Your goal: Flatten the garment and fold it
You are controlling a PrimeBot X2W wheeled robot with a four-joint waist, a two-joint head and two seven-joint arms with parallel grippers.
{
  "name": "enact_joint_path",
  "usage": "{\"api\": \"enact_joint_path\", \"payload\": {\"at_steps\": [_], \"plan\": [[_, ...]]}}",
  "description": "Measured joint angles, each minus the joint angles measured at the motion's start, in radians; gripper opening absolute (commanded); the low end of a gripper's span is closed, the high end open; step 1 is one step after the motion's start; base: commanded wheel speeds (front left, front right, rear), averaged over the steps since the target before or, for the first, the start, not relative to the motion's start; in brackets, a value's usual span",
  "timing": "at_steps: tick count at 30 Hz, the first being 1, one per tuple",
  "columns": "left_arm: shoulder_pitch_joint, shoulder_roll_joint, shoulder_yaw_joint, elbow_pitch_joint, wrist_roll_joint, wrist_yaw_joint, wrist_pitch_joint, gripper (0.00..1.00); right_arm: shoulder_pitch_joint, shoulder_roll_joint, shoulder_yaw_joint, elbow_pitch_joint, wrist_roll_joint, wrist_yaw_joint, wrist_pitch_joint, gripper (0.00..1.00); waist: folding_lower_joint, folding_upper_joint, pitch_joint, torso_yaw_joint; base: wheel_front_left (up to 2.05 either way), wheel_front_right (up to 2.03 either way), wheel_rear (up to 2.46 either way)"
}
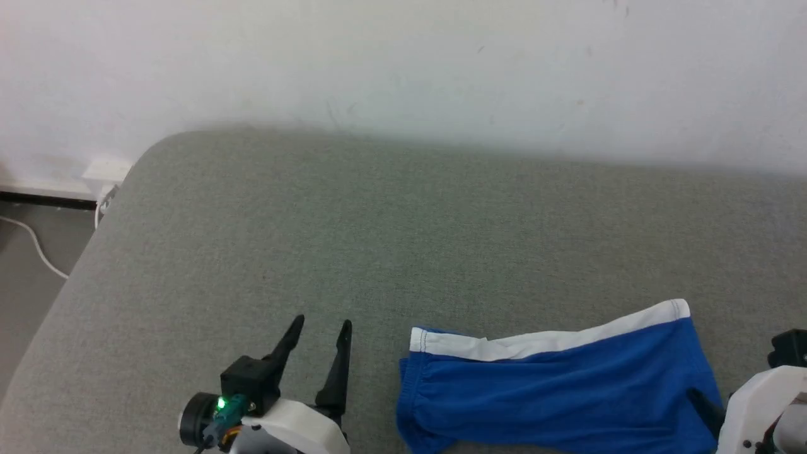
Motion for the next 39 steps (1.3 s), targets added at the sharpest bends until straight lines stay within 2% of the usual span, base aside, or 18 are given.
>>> {"api": "enact_joint_path", "payload": {"at_steps": [4, 10, 15, 16, 17, 18, 23, 28, 32, 39], "plan": [[0.005, -0.022, 0.092, -0.055, 0.145, 0.014, -0.004, 1.0, -0.021, -0.001, 0.036, 0.069, 0.046, 0.0, -0.001, 1.0, 0.0, 0.0, 0.009, 0.02, 0.0, 0.0, 0.0], [0.096, -0.096, 0.212, -0.132, 0.319, 0.015, -0.005, 1.0, -0.024, -0.03, 0.101, 0.126, 0.099, 0.0, -0.009, 1.0, -0.0001, 0.0, 0.023, 0.042, 0.0, 0.0, 0.0], [0.135, -0.135, 0.279, -0.143, 0.382, -0.037, -0.005, 1.0, -0.032, -0.054, 0.144, 0.154, 0.132, -0.002, -0.032, 1.0, -0.0002, 0.0, 0.037, 0.051, 0.0, 0.0, 0.0], [0.136, -0.142, 0.291, -0.143, 0.39, -0.047, -0.005, 1.0, -0.036, -0.06, 0.155, 0.159, 0.14, -0.004, -0.038, 0.62, -0.0002, 0.0, 0.039, 0.052, 0.0, 0.0, 0.0], [0.137, -0.148, 0.303, -0.143, 0.399, -0.057, -0.005, 1.0, -0.039, -0.064, 0.165, 0.163, 0.15, -0.005, -0.04, 0.2, -0.0002, 0.0, 0.042, 0.054, 0.0, 0.0, 0.0], [0.137, -0.156, 0.315, -0.143, 0.408, -0.066, -0.005, 1.0, -0.041, -0.07, 0.176, 0.166, 0.159, -0.007, -0.048, 0.0, -0.0001, 0.0, 0.044, 0.055, 0.0, 0.0, 0.0], [0.141, -0.188, 0.356, -0.132, 0.44, -0.108, -0.005, 1.0, -0.052, -0.075, 0.226, 0.179, 0.206, -0.007, -0.103, 0.0, 0.0001, 0.0, 0.043, 0.056, 0.0, 0.0, 0.0], [0.16, -0.209, 0.38, -0.112, 0.463, -0.142, -0.005, 1.0, -0.052, -0.071, 0.212, 0.211, 0.217, 0.0, -0.172, 0.0, 0.0, 0.0, 0.02, 0.048, 0.0, 0.0, 0.0], [0.167, -0.225, 0.397, -0.103, 0.48, -0.163, -0.005, 1.0, -0.051, -0.075, 0.155, 0.234, 0.224, 0.001, -0.207, 0.0, 0.0, 0.0, 0.002, 0.039, 0.0, 0.0, 0.0], [0.183, -0.242, 0.418, -0.095, 0.497, -0.194, -0.005, 1.0, -0.05, -0.124, 0.021, 0.275, 0.209, 0.0, -0.247, 0.0, 0.0, 0.0, -0.013, 0.025, 0.0, 0.0, 0.0]]}}
